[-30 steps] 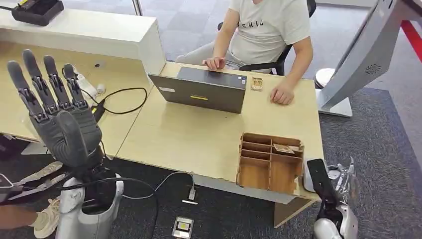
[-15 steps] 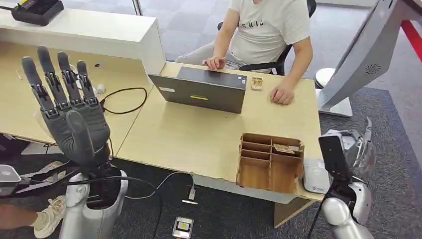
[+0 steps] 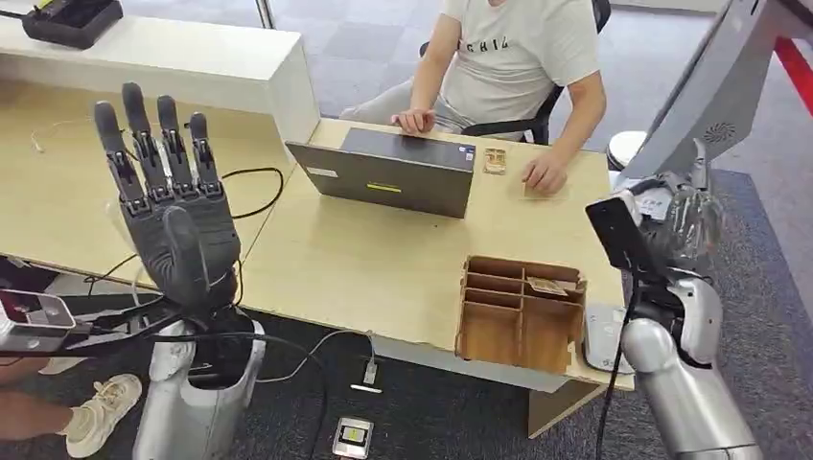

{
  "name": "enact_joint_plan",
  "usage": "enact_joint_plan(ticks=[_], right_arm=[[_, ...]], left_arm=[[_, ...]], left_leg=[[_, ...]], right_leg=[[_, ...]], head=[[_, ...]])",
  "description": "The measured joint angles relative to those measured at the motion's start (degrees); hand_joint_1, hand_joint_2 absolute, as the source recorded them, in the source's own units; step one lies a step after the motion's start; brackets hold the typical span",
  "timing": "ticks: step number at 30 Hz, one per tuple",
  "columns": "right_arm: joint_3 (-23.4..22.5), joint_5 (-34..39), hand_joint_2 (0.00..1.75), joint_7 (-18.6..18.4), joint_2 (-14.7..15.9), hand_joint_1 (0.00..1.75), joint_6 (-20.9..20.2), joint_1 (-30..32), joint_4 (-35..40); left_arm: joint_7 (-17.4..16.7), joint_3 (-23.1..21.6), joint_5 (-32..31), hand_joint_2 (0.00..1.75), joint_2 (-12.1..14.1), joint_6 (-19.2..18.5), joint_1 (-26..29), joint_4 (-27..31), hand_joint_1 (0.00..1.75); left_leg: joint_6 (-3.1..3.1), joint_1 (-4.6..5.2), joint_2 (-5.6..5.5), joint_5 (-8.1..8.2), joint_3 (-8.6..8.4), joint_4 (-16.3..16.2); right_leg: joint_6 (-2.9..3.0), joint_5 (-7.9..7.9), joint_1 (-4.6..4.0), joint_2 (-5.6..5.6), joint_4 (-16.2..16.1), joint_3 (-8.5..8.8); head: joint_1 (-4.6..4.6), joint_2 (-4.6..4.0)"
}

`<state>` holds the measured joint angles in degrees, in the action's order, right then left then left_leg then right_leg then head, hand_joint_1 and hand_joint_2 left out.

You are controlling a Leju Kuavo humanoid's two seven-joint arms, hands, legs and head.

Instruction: Pass the card to the sensor for recognition and then transmit it.

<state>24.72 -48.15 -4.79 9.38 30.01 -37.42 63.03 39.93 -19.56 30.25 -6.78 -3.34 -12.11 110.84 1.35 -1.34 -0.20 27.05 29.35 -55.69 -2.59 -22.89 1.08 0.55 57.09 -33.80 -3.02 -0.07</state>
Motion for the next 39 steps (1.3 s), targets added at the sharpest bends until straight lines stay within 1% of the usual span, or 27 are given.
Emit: enact_joint_plan(ticks=[3,9,15,19,26,30,39], right_arm=[[1.6,-1.0,1.75,-0.1,-1.2,1.75,-1.4,-2.7,-2.6],[4.5,-1.9,1.75,-0.1,-3.3,1.75,-1.7,-6.5,-8.7],[7.3,-6.3,1.75,-2.9,-5.0,1.75,-3.0,-10.2,-15.2],[8.5,-7.1,1.75,-3.9,-5.7,1.75,-3.4,-12.7,-18.8],[9.9,-8.1,1.75,-4.0,-6.9,1.75,-3.8,-15.5,-22.5],[10.6,-8.4,1.75,-3.6,-7.8,1.75,-4.1,-15.8,-24.0],[11.6,-8.6,1.75,-3.6,-8.7,1.75,-4.1,-16.0,-26.6]], left_arm=[[0.0,-0.1,0.0,1.75,-0.6,-1.0,-0.2,-0.8,0.00],[0.0,-0.1,0.0,1.75,-1.6,-2.0,-0.8,-2.8,0.00],[0.0,-0.2,0.4,1.75,-2.0,-2.2,-1.3,-4.0,0.00],[0.0,-0.3,0.5,1.75,-2.1,-2.2,-1.4,-4.5,0.00],[0.0,-0.2,0.3,1.75,-2.3,-2.8,-1.4,-5.0,0.00],[0.0,-0.1,0.1,1.75,-2.5,-3.0,-1.4,-5.0,0.00],[0.0,0.0,0.1,1.75,-2.5,-2.8,-1.3,-5.0,0.00]], left_leg=[[0.00,0.00,0.00,0.00,0.03,0.0],[0.00,0.00,-0.02,0.00,0.06,0.0],[0.00,0.00,-0.04,0.00,0.07,0.0],[0.00,0.00,-0.04,0.00,0.07,0.0],[0.00,0.00,-0.04,0.00,0.08,0.0],[0.00,0.00,-0.04,0.00,0.08,0.0],[0.00,0.00,-0.05,0.01,0.09,0.0]], right_leg=[[0.00,0.00,0.00,0.01,0.0,-0.05],[0.00,0.00,0.00,0.00,0.0,-0.07],[0.00,0.00,0.00,-0.02,0.0,-0.09],[0.00,0.00,0.00,-0.01,0.0,-0.09],[0.00,0.00,0.00,-0.01,0.0,-0.10],[0.00,0.00,0.00,-0.01,0.0,-0.11],[0.00,0.00,0.00,-0.01,0.0,-0.11]], head=[[0.00,0.00],[0.02,0.00],[0.02,0.00],[0.02,0.00],[0.00,0.00],[0.02,0.00],[0.00,0.00]])
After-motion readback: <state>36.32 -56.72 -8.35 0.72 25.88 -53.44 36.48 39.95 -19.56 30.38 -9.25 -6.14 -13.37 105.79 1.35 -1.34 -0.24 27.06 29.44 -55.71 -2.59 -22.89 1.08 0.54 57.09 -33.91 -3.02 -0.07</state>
